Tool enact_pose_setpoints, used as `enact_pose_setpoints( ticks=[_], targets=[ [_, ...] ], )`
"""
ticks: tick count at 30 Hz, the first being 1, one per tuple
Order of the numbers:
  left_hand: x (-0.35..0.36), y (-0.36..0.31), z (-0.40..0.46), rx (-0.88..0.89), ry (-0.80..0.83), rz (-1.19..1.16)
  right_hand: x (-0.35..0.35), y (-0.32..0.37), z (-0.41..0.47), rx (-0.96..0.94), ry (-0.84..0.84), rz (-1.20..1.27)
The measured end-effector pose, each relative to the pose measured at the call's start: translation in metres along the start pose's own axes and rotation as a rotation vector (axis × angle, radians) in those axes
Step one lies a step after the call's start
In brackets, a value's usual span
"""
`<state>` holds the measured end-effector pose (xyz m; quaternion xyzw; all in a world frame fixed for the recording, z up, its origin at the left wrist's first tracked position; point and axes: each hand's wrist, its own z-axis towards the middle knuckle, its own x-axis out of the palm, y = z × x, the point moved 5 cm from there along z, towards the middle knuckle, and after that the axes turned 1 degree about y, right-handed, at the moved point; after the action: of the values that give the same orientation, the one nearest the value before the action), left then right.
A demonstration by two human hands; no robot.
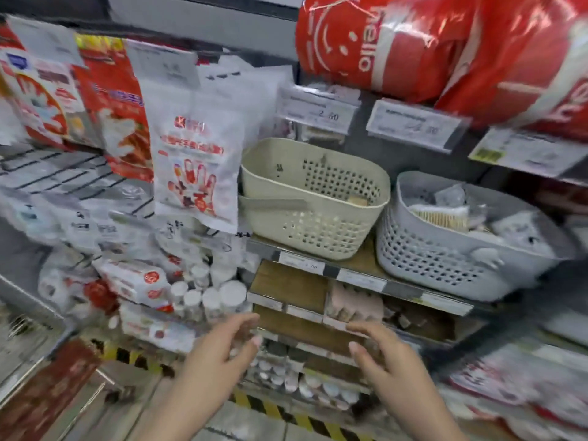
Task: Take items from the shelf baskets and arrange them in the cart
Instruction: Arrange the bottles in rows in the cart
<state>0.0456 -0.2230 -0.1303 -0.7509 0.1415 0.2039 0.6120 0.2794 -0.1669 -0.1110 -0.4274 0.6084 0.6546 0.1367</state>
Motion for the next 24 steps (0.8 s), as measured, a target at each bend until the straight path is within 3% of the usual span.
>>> enact_pose_setpoints(
  ticks=[6, 12, 18, 24],
  targets=[
    [0.015, -0.054, 0.027, 0.059, 0.124, -0.038, -0.051, 0.001, 0.012, -0.117, -0.104, 0.070],
    [-0.032, -0.111, 0.087, 0.232, 0.039, -0.060, -0.096, 0.036, 0.059, -0.268, -0.361, 0.031],
    [-0.069, -0.156, 0.179, 0.400, -0.027, 0.123, -0.124, 0.059, 0.134, -0.313, -0.325, -0.137],
    [-0.049, -0.157, 0.274, 0.338, 0.230, 0.450, -0.129, 0.055, 0.223, -0.163, -0.163, -0.470]
  ],
)
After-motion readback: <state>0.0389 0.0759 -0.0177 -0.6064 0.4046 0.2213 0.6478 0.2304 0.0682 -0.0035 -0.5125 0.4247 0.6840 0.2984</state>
